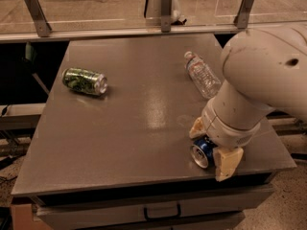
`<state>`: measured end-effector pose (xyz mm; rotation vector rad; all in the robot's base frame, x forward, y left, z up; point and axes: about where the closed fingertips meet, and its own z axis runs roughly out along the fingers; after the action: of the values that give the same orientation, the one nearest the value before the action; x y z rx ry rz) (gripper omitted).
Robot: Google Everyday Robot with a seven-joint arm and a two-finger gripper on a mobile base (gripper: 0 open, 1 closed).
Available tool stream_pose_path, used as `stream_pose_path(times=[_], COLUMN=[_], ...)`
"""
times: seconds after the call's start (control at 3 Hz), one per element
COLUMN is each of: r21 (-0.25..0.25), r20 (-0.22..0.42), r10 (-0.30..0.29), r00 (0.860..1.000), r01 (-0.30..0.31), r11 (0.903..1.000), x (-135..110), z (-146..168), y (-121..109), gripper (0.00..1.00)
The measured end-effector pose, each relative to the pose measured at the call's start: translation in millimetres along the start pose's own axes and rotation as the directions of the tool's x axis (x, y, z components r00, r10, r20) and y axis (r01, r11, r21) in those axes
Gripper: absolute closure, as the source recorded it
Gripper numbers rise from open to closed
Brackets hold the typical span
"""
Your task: Place pepsi can upright
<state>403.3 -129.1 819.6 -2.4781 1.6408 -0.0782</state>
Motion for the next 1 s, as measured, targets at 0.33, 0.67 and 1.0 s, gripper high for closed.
stream_pose_path(times=[0.33, 0.67, 1.0], r21=[-0.003, -0.003, -0.002], r20=[-0.022, -0.022, -0.022], r10=[0.008, 0.008, 0.008], r00=[1.0, 1.0, 1.0], r01=[-0.008, -0.008, -0.008], r11=[1.0, 1.0, 1.0], x=[2.4, 2.2, 2.1], z=[-0.6, -2.8, -4.9], y=[-4.8, -5.2, -5.6], gripper=[0.65, 0.88, 1.0])
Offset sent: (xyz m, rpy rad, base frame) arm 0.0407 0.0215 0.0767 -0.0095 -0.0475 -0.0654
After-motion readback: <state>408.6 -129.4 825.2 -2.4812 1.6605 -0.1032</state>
